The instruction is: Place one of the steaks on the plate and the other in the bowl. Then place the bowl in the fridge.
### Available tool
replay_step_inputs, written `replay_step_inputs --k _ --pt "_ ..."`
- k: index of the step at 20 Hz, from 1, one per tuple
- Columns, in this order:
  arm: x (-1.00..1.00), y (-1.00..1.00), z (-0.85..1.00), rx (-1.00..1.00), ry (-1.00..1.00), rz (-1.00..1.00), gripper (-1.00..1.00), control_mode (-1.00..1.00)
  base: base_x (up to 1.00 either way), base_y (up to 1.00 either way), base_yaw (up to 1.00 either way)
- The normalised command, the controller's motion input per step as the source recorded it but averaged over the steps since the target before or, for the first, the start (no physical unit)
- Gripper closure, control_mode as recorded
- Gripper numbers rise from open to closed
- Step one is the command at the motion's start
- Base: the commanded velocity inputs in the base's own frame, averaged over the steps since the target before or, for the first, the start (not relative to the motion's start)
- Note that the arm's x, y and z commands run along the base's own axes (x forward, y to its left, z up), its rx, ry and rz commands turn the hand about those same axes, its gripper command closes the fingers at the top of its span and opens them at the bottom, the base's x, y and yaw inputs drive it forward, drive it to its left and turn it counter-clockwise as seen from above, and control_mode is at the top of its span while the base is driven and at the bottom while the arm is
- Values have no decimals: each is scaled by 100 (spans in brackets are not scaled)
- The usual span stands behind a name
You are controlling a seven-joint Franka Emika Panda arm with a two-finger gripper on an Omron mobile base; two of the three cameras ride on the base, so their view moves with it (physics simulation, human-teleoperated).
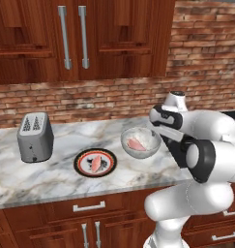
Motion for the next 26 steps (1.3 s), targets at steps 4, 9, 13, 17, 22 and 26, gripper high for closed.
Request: replay_step_inputs --k 4,9,13,17,22,26 --pt "0 0 -29 0 0 0 -100 -100 0 0 0" --pt "0 0 -33 0 0 0 -100 -100 0 0 0" --pt "0 2 -15 0 0 0 -100 -100 0 0 0" --pt "0 5 -4 0 0 0 -100 -100 0 0 0" --pt "0 7 -6 0 0 0 100 -100 0 0 0" --pt "0 0 -1 0 0 0 100 -100 0 0 0"
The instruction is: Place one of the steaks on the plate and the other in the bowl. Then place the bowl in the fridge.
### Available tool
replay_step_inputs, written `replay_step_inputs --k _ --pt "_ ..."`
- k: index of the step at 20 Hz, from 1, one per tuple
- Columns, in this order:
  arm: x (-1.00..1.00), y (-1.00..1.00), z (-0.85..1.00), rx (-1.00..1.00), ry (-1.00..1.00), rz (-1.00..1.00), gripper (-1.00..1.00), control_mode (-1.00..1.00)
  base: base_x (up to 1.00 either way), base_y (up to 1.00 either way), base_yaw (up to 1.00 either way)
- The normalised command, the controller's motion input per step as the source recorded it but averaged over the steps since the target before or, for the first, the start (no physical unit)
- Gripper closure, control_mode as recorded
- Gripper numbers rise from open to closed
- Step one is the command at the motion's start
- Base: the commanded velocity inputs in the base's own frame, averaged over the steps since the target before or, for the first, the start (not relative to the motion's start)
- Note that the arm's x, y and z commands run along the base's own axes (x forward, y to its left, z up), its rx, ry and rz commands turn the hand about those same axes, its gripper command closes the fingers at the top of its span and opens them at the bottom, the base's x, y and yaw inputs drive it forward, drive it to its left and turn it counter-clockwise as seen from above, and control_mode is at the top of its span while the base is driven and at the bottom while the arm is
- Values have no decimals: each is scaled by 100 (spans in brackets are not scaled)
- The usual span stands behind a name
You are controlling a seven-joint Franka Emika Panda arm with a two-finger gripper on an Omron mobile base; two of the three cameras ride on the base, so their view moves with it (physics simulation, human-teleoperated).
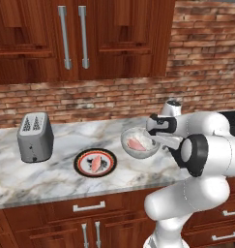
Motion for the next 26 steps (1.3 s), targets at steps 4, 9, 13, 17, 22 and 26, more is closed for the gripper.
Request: replay_step_inputs --k 4,9,13,17,22,26 --pt "0 0 0 0 0 0 100 -100 0 0 0" --pt "-16 2 4 2 -3 -4 100 -100 0 0 0" --pt "-79 0 20 7 -17 -8 100 -100 0 0 0" --pt "-69 0 41 8 -12 -8 100 -100 0 0 0" --pt "-47 0 45 7 5 -10 100 -100 0 0 0" --pt "-21 -2 80 3 20 -11 100 -100 0 0 0"
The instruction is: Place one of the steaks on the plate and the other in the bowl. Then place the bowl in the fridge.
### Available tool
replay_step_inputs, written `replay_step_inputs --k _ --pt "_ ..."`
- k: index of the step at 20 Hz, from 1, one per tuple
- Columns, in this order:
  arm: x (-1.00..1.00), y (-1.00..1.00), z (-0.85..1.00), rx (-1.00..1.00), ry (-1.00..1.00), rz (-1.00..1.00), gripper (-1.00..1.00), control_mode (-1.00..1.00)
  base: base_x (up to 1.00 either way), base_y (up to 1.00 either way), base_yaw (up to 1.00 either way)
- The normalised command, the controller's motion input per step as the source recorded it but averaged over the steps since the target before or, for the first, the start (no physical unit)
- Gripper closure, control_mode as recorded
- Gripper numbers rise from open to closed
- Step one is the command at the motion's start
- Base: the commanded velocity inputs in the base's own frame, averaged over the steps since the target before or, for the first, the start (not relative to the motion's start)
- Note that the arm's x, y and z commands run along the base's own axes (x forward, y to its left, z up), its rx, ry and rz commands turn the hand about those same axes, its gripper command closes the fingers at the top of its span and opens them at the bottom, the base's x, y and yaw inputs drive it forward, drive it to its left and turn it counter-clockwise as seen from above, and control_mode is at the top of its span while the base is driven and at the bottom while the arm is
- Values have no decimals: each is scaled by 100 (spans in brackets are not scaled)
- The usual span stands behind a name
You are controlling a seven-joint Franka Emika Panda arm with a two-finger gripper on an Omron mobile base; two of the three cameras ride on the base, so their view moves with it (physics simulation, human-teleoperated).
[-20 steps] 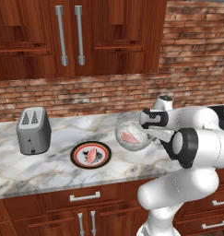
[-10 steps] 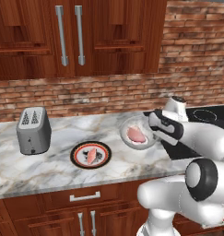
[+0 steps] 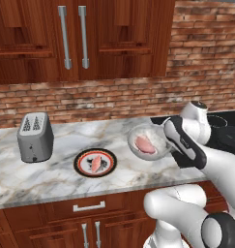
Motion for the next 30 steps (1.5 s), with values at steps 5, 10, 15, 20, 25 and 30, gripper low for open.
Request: replay_step_inputs --k 5,10,15,20,25,30 --pt "-3 -10 65 4 33 -11 100 -100 0 0 0" --pt "-7 -30 38 13 42 -3 100 -100 0 0 0" --pt "-22 -38 32 14 19 0 100 -100 0 0 0" --pt "-36 -28 32 25 -7 7 100 -100 0 0 0" --pt "-61 0 40 12 -29 14 100 -100 0 0 0" --pt "-71 0 46 0 -22 13 100 -100 0 0 0"
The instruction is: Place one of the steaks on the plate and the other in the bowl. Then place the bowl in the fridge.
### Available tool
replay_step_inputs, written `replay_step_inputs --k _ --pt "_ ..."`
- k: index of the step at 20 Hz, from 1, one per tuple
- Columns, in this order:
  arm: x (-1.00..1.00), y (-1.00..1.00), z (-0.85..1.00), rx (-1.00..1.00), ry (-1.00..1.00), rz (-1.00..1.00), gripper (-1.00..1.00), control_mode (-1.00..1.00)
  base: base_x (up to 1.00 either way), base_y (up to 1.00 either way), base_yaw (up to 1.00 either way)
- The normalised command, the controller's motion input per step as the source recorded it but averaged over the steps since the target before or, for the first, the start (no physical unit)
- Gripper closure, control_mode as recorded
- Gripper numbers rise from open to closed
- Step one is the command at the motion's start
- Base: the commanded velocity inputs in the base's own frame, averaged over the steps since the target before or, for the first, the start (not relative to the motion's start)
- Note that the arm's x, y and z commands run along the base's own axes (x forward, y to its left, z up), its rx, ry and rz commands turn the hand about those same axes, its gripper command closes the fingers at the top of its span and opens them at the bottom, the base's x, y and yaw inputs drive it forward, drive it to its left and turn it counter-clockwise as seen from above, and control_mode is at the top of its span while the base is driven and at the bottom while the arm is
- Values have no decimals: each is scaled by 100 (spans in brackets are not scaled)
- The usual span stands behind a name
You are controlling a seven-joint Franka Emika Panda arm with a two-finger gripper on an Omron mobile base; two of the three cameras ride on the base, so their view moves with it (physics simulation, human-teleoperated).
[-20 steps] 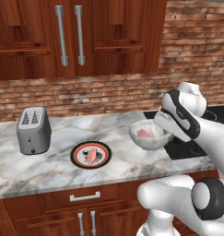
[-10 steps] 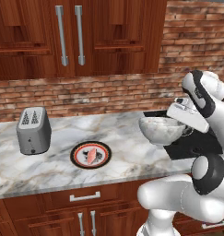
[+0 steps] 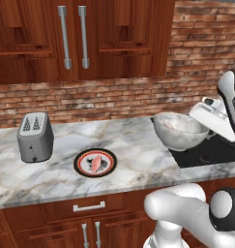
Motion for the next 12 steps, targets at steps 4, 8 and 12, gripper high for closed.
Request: replay_step_inputs --k 4,8,12 --pt "-76 1 24 0 -14 8 100 -100 0 0 0" --pt "-61 9 24 -3 -2 2 100 -100 0 0 0" --pt "-57 3 23 -4 -4 0 100 -100 0 0 0"
